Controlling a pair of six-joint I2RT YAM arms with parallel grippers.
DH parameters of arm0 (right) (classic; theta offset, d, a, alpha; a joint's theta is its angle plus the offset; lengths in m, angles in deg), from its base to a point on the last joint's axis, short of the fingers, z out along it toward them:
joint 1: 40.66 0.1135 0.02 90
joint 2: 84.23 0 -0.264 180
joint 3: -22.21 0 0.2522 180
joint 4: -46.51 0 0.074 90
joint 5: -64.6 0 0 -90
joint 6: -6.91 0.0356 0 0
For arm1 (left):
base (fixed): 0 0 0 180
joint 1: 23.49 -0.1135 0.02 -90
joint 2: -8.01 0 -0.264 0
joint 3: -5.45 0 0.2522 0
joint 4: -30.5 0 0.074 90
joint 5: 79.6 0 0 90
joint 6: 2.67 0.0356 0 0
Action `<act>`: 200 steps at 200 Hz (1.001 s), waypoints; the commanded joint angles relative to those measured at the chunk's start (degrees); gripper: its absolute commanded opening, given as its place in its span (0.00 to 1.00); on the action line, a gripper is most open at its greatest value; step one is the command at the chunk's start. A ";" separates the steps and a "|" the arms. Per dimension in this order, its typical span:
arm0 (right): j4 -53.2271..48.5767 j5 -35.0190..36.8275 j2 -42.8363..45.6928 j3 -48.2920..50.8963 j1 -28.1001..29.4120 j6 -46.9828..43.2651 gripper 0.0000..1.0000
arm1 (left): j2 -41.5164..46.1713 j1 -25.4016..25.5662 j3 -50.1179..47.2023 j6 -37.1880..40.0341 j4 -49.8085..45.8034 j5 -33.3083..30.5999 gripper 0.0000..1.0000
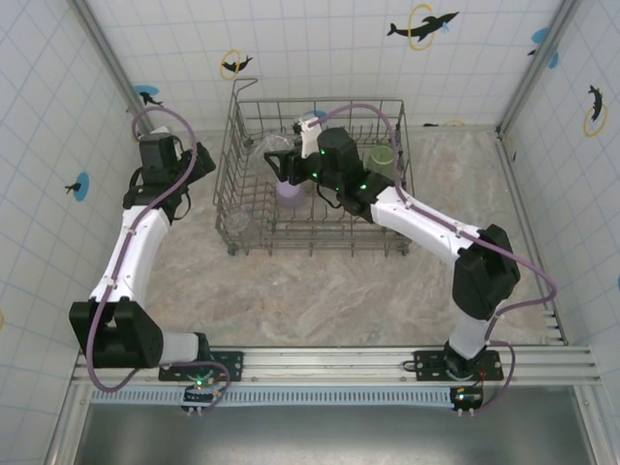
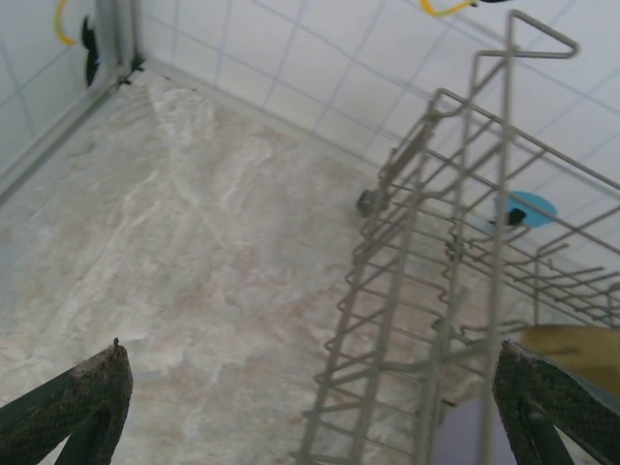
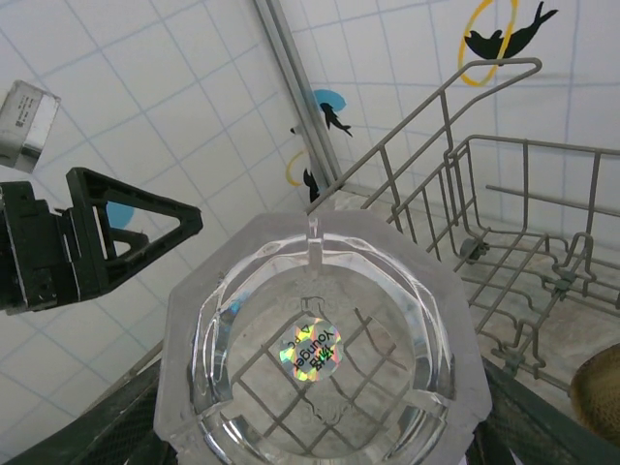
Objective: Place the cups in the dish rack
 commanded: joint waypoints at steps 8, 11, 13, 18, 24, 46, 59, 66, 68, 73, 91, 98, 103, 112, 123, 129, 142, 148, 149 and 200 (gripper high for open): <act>-4.30 5.21 -3.55 -6.08 1.94 -6.16 0.50 | -0.10 -1.77 -3.04 0.39 1.47 -1.91 0.98; -4.81 5.45 -3.91 -6.63 2.07 -6.48 0.50 | -0.25 -1.86 -3.33 0.54 1.61 -2.35 0.98; -5.06 5.62 -4.17 -6.92 2.19 -6.80 0.50 | -0.34 -1.92 -3.56 0.68 1.69 -2.67 0.98; -5.59 6.04 -4.78 -7.71 2.47 -7.39 0.50 | -0.67 -2.05 -4.04 0.84 1.91 -3.27 0.98; -6.01 6.56 -5.49 -8.66 2.84 -8.01 0.50 | -0.98 -2.20 -4.62 1.09 2.24 -3.80 0.98; -7.18 7.65 -7.74 -11.15 4.28 -11.05 0.50 | -2.17 -3.03 -6.68 1.34 3.69 -3.11 0.98; -7.40 8.01 -8.81 -12.16 4.97 -12.59 0.51 | -2.97 -3.37 -7.03 0.93 3.48 -2.20 0.98; -7.47 8.19 -9.31 -12.62 5.20 -13.30 0.51 | -3.27 -3.32 -7.07 0.79 3.26 -2.00 0.98; -7.51 8.24 -9.45 -12.79 5.28 -13.56 0.51 | -3.36 -3.36 -7.10 0.74 3.22 -1.84 0.98; -7.64 8.40 -9.80 -13.10 5.47 -13.99 0.51 | -3.37 -3.37 -7.32 0.70 3.15 -1.78 0.98; -7.68 8.30 -11.00 -14.25 5.81 -14.92 0.51 | -3.06 -3.51 -8.73 0.19 3.17 -3.96 0.98; -7.60 8.15 -11.42 -14.53 5.83 -15.13 0.51 | -2.75 -3.67 -9.48 0.17 3.55 -4.79 0.98; -7.58 8.00 -11.65 -14.75 5.92 -15.34 0.51 | -2.54 -3.76 -10.14 0.31 3.98 -5.38 0.98; -7.40 7.84 -12.19 -15.04 6.13 -15.68 0.51 | -2.11 -3.89 -11.23 0.51 4.83 -6.23 0.98; -7.35 7.66 -12.92 -15.62 6.32 -16.24 0.51 | -1.57 -3.90 -12.59 0.63 5.36 -7.28 0.98; -7.39 7.61 -13.34 -16.05 6.47 -16.52 0.51 | -1.31 -3.90 -13.40 0.42 5.68 -7.35 0.98; -7.72 7.52 -14.44 -16.92 6.62 -16.81 0.52 | -0.95 -3.98 -15.35 -0.98 5.81 -6.05 0.98; -7.68 7.39 -15.06 -17.36 6.65 -16.82 0.52 | -0.84 -3.98 -15.76 -1.13 6.03 -4.71 0.98; -7.67 7.34 -15.18 -17.40 6.64 -16.77 0.52 | -0.84 -3.98 -15.83 -1.10 6.06 -4.48 0.98; -9.92 6.90 -20.64 -23.23 6.87 -16.03 0.52 | -0.77 -3.98 -16.30 -0.97 6.08 -2.94 0.98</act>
